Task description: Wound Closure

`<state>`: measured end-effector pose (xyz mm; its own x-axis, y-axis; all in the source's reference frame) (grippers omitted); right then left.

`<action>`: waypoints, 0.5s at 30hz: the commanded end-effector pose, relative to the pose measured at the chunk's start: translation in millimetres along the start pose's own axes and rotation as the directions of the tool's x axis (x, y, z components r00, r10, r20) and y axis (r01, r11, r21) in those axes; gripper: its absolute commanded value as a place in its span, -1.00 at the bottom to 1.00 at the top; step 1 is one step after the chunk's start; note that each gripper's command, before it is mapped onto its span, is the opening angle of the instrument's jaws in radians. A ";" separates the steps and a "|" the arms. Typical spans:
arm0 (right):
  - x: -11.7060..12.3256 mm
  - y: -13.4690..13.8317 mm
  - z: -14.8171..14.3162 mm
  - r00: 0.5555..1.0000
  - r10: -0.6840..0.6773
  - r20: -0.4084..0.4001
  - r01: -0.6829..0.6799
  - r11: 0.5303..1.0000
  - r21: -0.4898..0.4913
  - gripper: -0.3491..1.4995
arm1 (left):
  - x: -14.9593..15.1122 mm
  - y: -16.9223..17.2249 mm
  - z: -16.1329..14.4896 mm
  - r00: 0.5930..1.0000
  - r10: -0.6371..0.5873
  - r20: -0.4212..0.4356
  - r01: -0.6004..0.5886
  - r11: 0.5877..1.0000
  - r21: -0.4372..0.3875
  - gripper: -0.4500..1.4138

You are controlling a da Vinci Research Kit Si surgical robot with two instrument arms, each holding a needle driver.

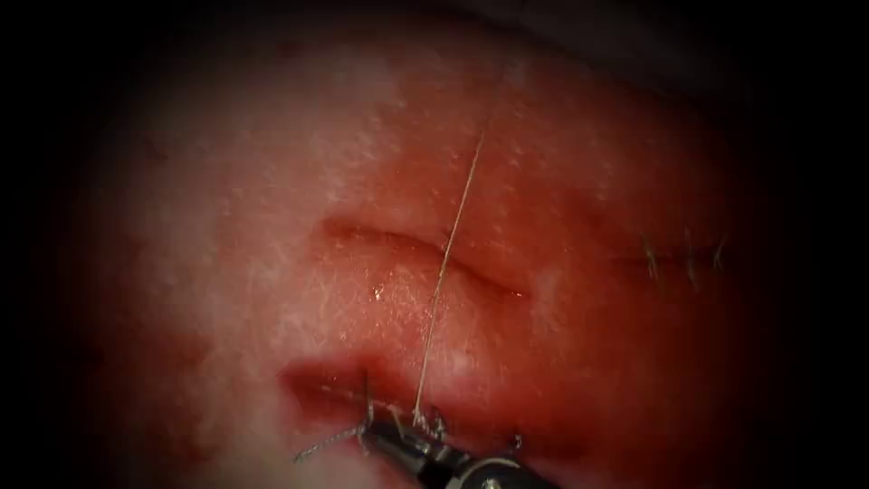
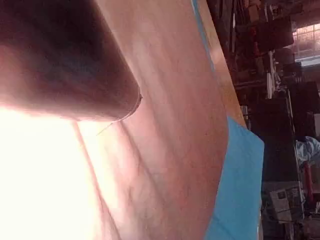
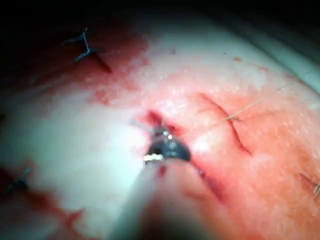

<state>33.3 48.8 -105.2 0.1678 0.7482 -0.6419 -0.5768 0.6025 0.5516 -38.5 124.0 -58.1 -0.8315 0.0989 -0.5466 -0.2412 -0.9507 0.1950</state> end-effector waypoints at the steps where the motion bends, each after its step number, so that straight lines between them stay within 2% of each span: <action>1: 0.3 -0.2 1.0 1.000 -0.003 -0.003 0.003 1.000 0.006 -1.00 | 0.7 -0.8 0.5 1.000 0.001 0.002 -0.001 1.000 -0.001 -0.89; 8: -0.2 -0.7 1.5 1.000 -0.010 0.023 0.009 1.000 0.027 -1.00 | 0.7 -0.5 1.0 1.000 0.002 0.010 -0.002 1.000 -0.013 -0.89; 10: -0.2 -0.5 1.6 1.000 -0.009 0.016 0.009 1.000 0.024 -1.00 | 0.6 -0.4 0.6 1.000 0.011 -0.012 -0.011 1.000 -0.028 -0.89; 13: 0.0 0.1 2.0 1.000 -0.007 -0.021 0.008 1.000 0.022 -1.00 | 0.0 -0.2 -1.4 0.997 -0.044 -0.056 0.039 0.995 -0.088 -0.89; 14: 0.2 0.4 2.2 1.000 -0.006 -0.031 0.007 1.000 0.017 -0.71 | -0.2 -0.1 -2.9 0.996 -0.069 -0.065 0.061 0.991 -0.119 -0.89; 15: 0.3 0.6 2.2 1.000 -0.005 -0.031 0.006 1.000 0.018 -0.53 | -0.3 0.0 -3.6 0.994 -0.085 -0.069 0.074 0.988 -0.138 -0.89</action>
<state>34.1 49.3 -104.0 0.1497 0.7385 -0.6575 -0.5610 0.6110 0.5585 -35.5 121.5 -61.3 -0.7745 0.1630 -0.6112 -0.2229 -0.9746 0.0225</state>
